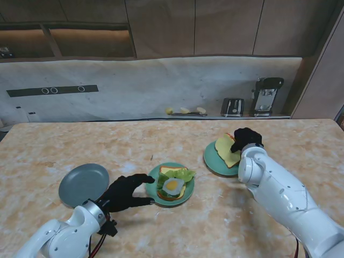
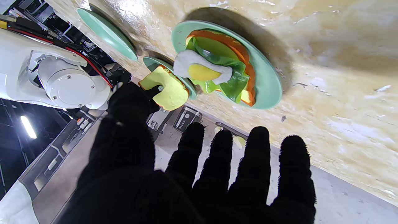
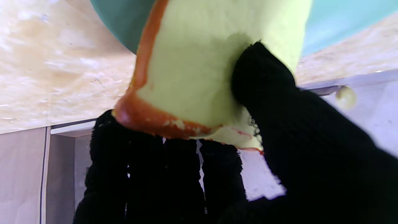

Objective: Prepare sandwich (Bread, lettuce, and egg)

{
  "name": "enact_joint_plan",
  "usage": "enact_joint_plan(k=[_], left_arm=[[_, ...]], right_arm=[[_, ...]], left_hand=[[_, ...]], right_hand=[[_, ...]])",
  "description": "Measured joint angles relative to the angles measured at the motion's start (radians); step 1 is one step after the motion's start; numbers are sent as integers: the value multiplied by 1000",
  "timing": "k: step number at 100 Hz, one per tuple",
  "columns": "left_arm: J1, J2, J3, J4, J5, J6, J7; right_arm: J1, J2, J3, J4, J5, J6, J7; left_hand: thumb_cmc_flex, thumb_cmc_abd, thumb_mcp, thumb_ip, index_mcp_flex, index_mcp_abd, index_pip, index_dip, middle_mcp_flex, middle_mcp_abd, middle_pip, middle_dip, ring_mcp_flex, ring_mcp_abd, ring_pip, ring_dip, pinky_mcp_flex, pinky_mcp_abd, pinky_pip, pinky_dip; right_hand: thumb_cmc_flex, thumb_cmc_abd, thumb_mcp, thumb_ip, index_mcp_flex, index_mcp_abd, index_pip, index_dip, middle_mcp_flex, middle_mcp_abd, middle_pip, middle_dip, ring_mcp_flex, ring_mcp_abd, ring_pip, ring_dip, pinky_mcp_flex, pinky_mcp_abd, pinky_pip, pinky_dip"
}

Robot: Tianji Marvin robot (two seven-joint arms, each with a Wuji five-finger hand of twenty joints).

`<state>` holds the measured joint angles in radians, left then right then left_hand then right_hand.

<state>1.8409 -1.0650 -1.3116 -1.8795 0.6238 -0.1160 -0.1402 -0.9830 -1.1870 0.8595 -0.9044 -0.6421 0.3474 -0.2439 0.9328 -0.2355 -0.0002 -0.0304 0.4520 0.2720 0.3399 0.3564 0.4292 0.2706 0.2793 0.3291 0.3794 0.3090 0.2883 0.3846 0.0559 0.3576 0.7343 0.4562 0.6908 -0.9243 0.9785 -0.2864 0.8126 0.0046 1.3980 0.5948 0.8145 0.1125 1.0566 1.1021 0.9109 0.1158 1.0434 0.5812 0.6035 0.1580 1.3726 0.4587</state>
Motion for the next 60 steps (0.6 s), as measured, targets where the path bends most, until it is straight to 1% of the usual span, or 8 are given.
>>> enact_joint_plan(k=[11, 19, 30, 42, 52, 60], left_arm=[[3, 0, -2, 0, 3, -3, 6], [5, -1, -4, 0, 6, -7, 9], [9, -1, -7, -1, 10, -9, 13], [14, -1, -10, -2, 15, -11, 19], [19, -3, -13, -4, 21, -12, 27], [24, -4, -17, -7, 26, -12, 32]], right_arm=[[-20, 5, 23, -39, -7, -7, 3], [-37, 6, 48, -71, -6, -6, 14], [-57, 6, 74, -111, 16, -5, 20], [-85, 4, 116, -151, 40, -11, 18], [-123, 5, 160, -221, 78, -7, 24], [-155, 5, 188, -287, 100, 1, 42]], left_hand=[[0, 0, 0, 0, 0, 0, 0, 0, 0, 0, 0, 0, 0, 0, 0, 0, 0, 0, 0, 0], [0, 0, 0, 0, 0, 0, 0, 0, 0, 0, 0, 0, 0, 0, 0, 0, 0, 0, 0, 0], [0, 0, 0, 0, 0, -1, 0, 0, 0, 0, 0, 0, 0, 0, 0, 0, 0, 0, 0, 0], [0, 0, 0, 0, 0, -3, 0, 0, 0, 0, 0, 0, 0, 0, 0, 0, 1, 0, 0, 0], [0, 0, 0, 0, 0, -4, 0, 0, 0, 0, 0, 0, 0, 0, 0, 0, 1, 0, 0, 0], [0, 0, 0, 0, 0, -4, 0, 0, 0, 0, 1, 0, 0, 0, 0, 0, 1, 0, 1, 0]], right_hand=[[12, 0, 0, 1, 1, -3, 1, 0, 47, 2, 1, 0, 77, -6, -3, 0, 76, 9, 6, 8], [35, 0, 0, 14, 7, -10, 7, 0, 87, 23, 0, 0, 154, -12, -22, 0, 152, 16, 11, 9], [53, -9, 26, 14, 14, -10, 11, 13, 107, 40, 0, 0, 240, -24, -41, -40, 243, 16, 12, 9], [62, -22, 35, 14, 27, -10, 11, 14, 125, 41, -1, 0, 264, -24, -50, -43, 272, 17, 12, 10], [63, -37, 44, 14, 38, -10, 11, 14, 141, 47, -10, 0, 276, -21, -51, -43, 284, 28, 12, 19], [72, -46, 50, 14, 39, -9, 11, 14, 143, 50, -11, 0, 279, -19, -51, -43, 286, 30, 12, 31]])
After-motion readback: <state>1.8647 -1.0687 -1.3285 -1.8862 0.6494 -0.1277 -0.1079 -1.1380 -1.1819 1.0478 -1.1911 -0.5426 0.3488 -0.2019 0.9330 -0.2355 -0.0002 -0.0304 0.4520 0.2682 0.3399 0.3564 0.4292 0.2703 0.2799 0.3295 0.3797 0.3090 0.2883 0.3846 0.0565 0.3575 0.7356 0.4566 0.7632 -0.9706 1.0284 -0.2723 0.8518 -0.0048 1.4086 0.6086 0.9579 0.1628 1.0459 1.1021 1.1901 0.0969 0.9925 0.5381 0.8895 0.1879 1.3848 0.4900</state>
